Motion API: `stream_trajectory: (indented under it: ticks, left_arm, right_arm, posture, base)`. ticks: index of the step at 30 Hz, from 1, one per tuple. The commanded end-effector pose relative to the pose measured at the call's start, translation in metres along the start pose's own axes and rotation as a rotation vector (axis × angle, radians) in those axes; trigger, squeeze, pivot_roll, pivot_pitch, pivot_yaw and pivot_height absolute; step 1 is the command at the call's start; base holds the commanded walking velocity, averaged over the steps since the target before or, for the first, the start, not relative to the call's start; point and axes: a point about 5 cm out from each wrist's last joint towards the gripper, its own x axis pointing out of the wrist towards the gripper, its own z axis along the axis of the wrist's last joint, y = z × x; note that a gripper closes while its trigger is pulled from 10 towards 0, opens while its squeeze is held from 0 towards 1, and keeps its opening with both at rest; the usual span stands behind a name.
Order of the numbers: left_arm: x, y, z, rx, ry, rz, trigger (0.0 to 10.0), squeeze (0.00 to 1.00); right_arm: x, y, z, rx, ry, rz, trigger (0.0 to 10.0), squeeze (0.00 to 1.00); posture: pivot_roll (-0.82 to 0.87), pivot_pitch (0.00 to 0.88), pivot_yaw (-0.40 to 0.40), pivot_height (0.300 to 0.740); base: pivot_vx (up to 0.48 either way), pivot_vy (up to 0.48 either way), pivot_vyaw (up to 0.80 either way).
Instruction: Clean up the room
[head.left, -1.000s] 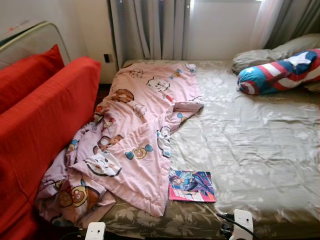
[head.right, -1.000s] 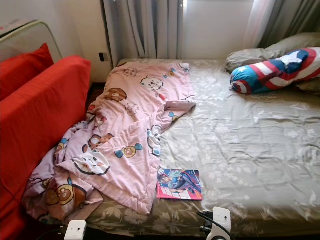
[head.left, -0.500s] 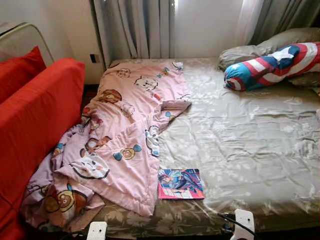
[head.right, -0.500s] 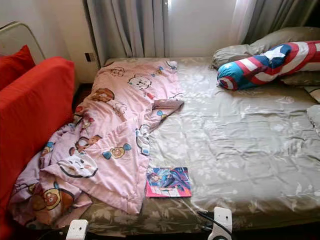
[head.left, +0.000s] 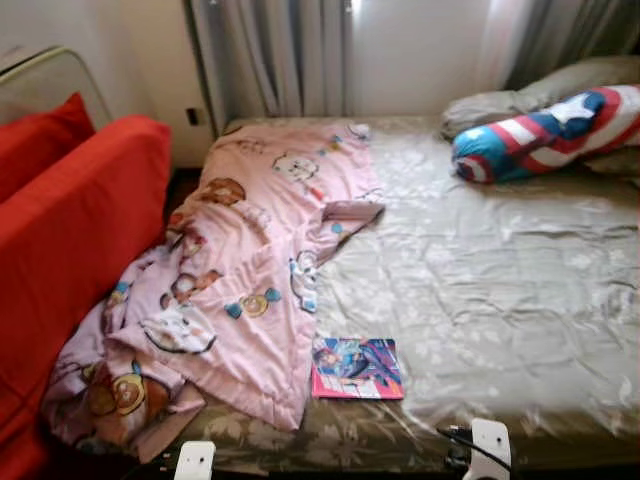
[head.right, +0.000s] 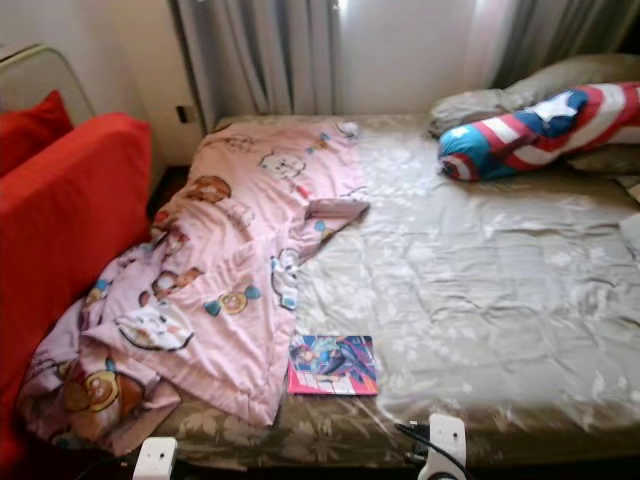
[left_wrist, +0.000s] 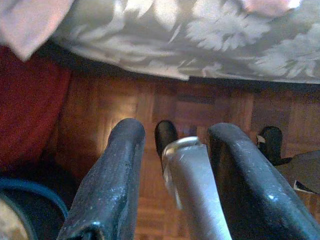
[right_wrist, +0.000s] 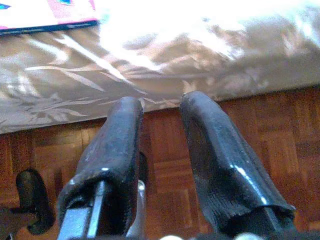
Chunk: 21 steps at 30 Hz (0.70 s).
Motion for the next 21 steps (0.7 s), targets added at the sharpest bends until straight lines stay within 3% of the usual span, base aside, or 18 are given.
stream_trajectory:
  ticks: [1, 10, 14, 21]
  left_arm:
    - [-0.0016, 0.0009, -0.0071, -0.007, 0.026, 0.005, 10.0, 0.00]
    - [-0.0016, 0.0010, -0.0070, -0.008, 0.026, 0.006, 10.0, 0.00]
    - [-0.0016, 0.0009, -0.0069, -0.010, 0.024, 0.005, 10.0, 0.00]
    - [-0.0016, 0.0007, -0.0071, -0.010, 0.024, 0.004, 10.0, 0.00]
  right_arm:
    - [-0.0001, 0.0029, 0.0000, -0.005, -0.006, 0.006, 10.0, 0.00]
    - [0.0007, 0.0054, 0.0035, -0.016, -0.021, 0.011, 10.0, 0.00]
    - [0.0010, 0.0064, 0.0058, -0.021, -0.035, 0.014, 10.0, 0.00]
    - [0.0012, 0.0063, 0.0070, -0.006, -0.041, 0.012, 10.0, 0.00]
  posture:
    - [-0.02, 0.000, 0.000, 0.740]
    - [-0.02, 0.000, 0.000, 0.740]
    - [-0.02, 0.000, -0.001, 0.740]
    - [-0.02, 0.000, -0.002, 0.740]
  base:
    - [0.000, 0.000, 0.55]
    - [0.163, 0.000, 0.00]
    - [0.252, 0.000, 0.80]
    - [0.256, 0.000, 0.00]
